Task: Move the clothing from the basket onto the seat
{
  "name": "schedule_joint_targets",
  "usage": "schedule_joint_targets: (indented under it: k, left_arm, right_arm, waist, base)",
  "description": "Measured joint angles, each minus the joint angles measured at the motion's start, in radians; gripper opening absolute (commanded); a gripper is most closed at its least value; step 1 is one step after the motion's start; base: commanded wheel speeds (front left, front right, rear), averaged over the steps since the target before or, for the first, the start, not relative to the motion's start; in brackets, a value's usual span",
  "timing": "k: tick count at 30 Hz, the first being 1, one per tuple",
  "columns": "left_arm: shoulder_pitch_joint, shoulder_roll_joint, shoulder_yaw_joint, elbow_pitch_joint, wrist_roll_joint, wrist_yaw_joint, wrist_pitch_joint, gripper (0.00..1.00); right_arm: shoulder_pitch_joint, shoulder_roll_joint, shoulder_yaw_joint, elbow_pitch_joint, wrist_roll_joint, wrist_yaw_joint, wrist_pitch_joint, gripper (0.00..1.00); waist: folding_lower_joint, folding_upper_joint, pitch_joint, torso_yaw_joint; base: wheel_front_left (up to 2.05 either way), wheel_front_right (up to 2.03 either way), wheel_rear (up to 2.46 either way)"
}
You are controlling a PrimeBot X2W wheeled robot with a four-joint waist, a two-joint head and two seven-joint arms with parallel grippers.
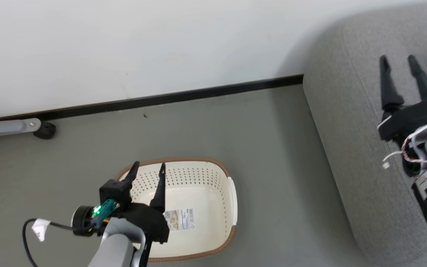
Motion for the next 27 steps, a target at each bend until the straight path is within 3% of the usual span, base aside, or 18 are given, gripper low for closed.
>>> schedule_joint_targets:
  k: [11,27]
  left_arm:
    - [0.06,0.031,0.067,-0.016,-0.009,0.031,0.0,1.0]
    - [0.143,0.071,0.141,-0.047,-0.008,0.062,0.0,1.0]
  right_arm:
    - [0.143,0.054,0.065,-0.116,0.019,0.0,0.0,1.0]
    - [0.324,0.098,0.083,-0.236,0.023,0.0,0.0,1.0]
  waist:
    - [0.0002,0.0001,-0.091,0.042]
    - [0.0002,0.0001,-0.159,0.04]
  base:
    - [0.0,0.0,0.0]
    - [0.0,0.0,0.0]
